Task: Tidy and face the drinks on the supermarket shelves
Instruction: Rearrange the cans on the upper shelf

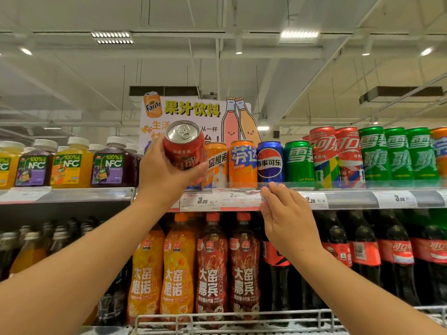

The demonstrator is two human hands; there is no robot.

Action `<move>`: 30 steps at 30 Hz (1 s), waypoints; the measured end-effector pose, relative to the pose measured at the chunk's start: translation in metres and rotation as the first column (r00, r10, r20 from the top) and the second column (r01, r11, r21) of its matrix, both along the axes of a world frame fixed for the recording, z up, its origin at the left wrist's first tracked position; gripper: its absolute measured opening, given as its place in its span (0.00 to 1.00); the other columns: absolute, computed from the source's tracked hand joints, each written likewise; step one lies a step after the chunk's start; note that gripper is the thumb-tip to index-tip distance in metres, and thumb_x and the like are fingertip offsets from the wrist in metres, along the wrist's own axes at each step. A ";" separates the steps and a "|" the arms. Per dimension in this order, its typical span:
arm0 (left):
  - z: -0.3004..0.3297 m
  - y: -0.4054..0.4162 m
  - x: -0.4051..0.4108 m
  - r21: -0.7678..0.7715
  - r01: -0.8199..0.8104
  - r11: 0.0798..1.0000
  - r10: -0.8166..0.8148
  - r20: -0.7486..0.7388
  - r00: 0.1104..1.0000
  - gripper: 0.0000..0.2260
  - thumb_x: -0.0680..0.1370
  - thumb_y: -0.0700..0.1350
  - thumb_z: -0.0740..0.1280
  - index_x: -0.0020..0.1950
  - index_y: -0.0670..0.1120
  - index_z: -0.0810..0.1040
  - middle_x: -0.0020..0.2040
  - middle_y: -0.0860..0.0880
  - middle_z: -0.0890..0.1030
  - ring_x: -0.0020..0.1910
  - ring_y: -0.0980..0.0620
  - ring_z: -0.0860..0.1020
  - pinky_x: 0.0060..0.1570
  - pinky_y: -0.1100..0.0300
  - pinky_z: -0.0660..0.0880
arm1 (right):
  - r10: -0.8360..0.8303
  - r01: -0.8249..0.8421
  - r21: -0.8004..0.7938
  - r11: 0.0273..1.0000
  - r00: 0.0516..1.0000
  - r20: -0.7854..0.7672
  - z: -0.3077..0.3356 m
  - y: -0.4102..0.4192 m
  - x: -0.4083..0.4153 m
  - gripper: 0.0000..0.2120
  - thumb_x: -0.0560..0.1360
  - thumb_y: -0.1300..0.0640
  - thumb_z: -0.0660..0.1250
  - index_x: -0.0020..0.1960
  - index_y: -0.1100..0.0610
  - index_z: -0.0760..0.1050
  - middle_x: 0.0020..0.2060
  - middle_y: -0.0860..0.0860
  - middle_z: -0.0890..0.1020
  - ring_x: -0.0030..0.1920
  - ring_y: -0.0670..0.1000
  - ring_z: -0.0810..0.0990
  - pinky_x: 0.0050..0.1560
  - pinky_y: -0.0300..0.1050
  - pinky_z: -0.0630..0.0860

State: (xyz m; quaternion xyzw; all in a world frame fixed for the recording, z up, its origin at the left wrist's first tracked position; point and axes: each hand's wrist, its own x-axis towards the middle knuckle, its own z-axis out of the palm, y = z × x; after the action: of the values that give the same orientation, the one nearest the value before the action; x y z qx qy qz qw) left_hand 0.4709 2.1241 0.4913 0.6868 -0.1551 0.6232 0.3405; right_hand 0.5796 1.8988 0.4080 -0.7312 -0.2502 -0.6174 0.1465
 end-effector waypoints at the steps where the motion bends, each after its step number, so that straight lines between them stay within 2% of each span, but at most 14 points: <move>1: -0.005 -0.001 -0.004 -0.054 0.079 0.995 -0.082 -0.046 0.996 0.32 0.58 0.58 0.80 0.58 0.57 0.73 0.55 0.58 0.80 0.53 0.62 0.78 0.50 0.64 0.75 | 0.001 -0.001 0.000 1.000 1.000 -0.008 0.001 0.000 -0.001 0.20 0.79 0.51 0.56 0.61 0.62 0.79 0.58 0.57 0.81 0.58 0.60 0.79 0.57 0.56 0.75; 2: -0.011 -0.002 -0.007 -0.106 0.147 0.984 -0.156 -0.088 0.984 0.31 0.55 0.61 0.80 0.54 0.60 0.74 0.49 0.60 0.81 0.49 0.64 0.80 0.46 0.64 0.76 | 0.005 -0.005 0.000 1.000 1.000 -0.014 0.001 -0.001 -0.002 0.19 0.79 0.52 0.58 0.61 0.62 0.79 0.58 0.57 0.81 0.58 0.60 0.79 0.57 0.56 0.75; 4: -0.024 -0.001 -0.008 -0.149 0.200 0.968 -0.224 -0.168 0.960 0.29 0.53 0.63 0.79 0.51 0.61 0.74 0.46 0.63 0.82 0.46 0.65 0.80 0.42 0.62 0.77 | 0.013 -0.013 -0.004 1.000 0.999 -0.031 0.002 0.000 -0.007 0.18 0.78 0.54 0.61 0.61 0.62 0.79 0.58 0.57 0.81 0.58 0.61 0.79 0.57 0.57 0.75; 8: -0.044 0.002 -0.005 -0.121 0.184 0.976 -0.212 -0.303 0.929 0.27 0.55 0.64 0.75 0.51 0.60 0.75 0.44 0.64 0.82 0.44 0.64 0.81 0.41 0.61 0.78 | 0.073 -0.078 -0.030 0.997 0.986 -0.150 0.030 -0.010 -0.020 0.13 0.78 0.52 0.63 0.56 0.57 0.81 0.52 0.51 0.81 0.52 0.56 0.76 0.54 0.52 0.73; 10: -0.048 0.002 -0.003 -0.121 0.208 0.971 -0.237 -0.321 0.917 0.27 0.55 0.64 0.75 0.51 0.59 0.76 0.44 0.63 0.82 0.44 0.64 0.81 0.40 0.61 0.77 | 0.144 -0.136 0.060 0.989 0.978 -0.152 0.065 -0.020 -0.023 0.13 0.78 0.51 0.63 0.54 0.56 0.82 0.49 0.51 0.81 0.52 0.53 0.76 0.53 0.50 0.72; 12: -0.051 0.002 0.000 -0.145 0.270 0.952 -0.303 -0.311 0.901 0.26 0.55 0.63 0.75 0.51 0.61 0.76 0.45 0.63 0.83 0.44 0.62 0.82 0.40 0.60 0.77 | 0.149 -0.129 0.158 0.979 0.981 -0.124 0.107 -0.027 -0.021 0.15 0.78 0.49 0.62 0.56 0.57 0.81 0.52 0.53 0.81 0.55 0.54 0.76 0.56 0.50 0.71; 14: -0.055 0.003 0.002 -0.163 0.316 0.935 -0.352 -0.294 0.889 0.23 0.55 0.62 0.75 0.49 0.65 0.76 0.46 0.63 0.83 0.45 0.61 0.82 0.39 0.62 0.77 | -0.014 0.033 0.131 0.991 0.989 -0.145 0.141 -0.025 -0.014 0.20 0.77 0.43 0.60 0.56 0.58 0.80 0.55 0.56 0.80 0.57 0.57 0.75 0.55 0.52 0.70; 16: -0.060 0.005 0.004 -0.155 0.327 0.932 -0.359 -0.292 0.886 0.21 0.55 0.62 0.75 0.47 0.69 0.76 0.46 0.62 0.83 0.45 0.61 0.82 0.39 0.62 0.77 | -0.245 0.255 0.010 0.967 0.942 -0.231 0.162 -0.018 -0.004 0.28 0.76 0.35 0.56 0.52 0.58 0.80 0.53 0.57 0.79 0.56 0.58 0.74 0.54 0.52 0.69; 18: -0.061 0.007 0.005 -0.121 0.319 0.940 -0.341 -0.306 0.889 0.21 0.55 0.62 0.75 0.46 0.71 0.75 0.46 0.63 0.82 0.44 0.62 0.82 0.38 0.63 0.77 | -0.407 0.387 -0.127 0.913 0.863 -0.298 0.170 -0.010 0.004 0.33 0.74 0.29 0.51 0.40 0.57 0.77 0.45 0.55 0.78 0.50 0.57 0.72 0.50 0.51 0.65; 20: -0.061 0.010 0.006 -0.104 0.314 0.944 -0.331 -0.310 0.891 0.21 0.55 0.62 0.75 0.45 0.73 0.74 0.46 0.64 0.82 0.44 0.63 0.82 0.38 0.64 0.77 | -0.445 0.390 -0.222 0.894 0.831 -0.333 0.174 -0.005 0.009 0.31 0.75 0.29 0.49 0.35 0.54 0.74 0.36 0.52 0.76 0.46 0.55 0.71 0.49 0.52 0.59; 25: -0.060 0.012 0.009 -0.119 0.303 0.946 -0.325 -0.279 0.904 0.20 0.56 0.63 0.75 0.46 0.68 0.76 0.44 0.63 0.83 0.43 0.62 0.82 0.38 0.62 0.78 | -0.412 0.319 -0.274 0.907 0.801 -0.433 0.184 0.004 0.010 0.18 0.77 0.40 0.53 0.42 0.51 0.75 0.38 0.50 0.80 0.41 0.50 0.74 0.50 0.52 0.57; 28: -0.062 0.012 0.011 -0.134 0.294 0.946 -0.321 -0.274 0.907 0.23 0.56 0.63 0.75 0.48 0.61 0.77 0.44 0.62 0.83 0.43 0.61 0.82 0.41 0.59 0.78 | -0.347 0.268 -0.228 0.936 0.812 -0.469 0.188 0.001 0.006 0.17 0.77 0.41 0.58 0.49 0.52 0.77 0.41 0.50 0.80 0.44 0.52 0.74 0.48 0.50 0.59; 30: -0.063 0.012 0.011 -0.124 0.285 0.950 -0.309 -0.283 0.908 0.24 0.56 0.63 0.74 0.50 0.60 0.76 0.45 0.63 0.83 0.44 0.62 0.82 0.41 0.60 0.78 | -0.253 0.192 -0.171 0.966 0.824 -0.507 0.191 -0.005 0.003 0.18 0.75 0.41 0.61 0.50 0.54 0.78 0.43 0.52 0.81 0.47 0.54 0.76 0.50 0.50 0.65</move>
State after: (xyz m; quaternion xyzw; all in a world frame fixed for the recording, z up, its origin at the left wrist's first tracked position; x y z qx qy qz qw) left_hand 0.4817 2.1361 0.4283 0.7271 -0.1797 0.4588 0.4780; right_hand 0.5830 1.8935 0.5986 -0.9029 -0.1481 -0.3923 0.0946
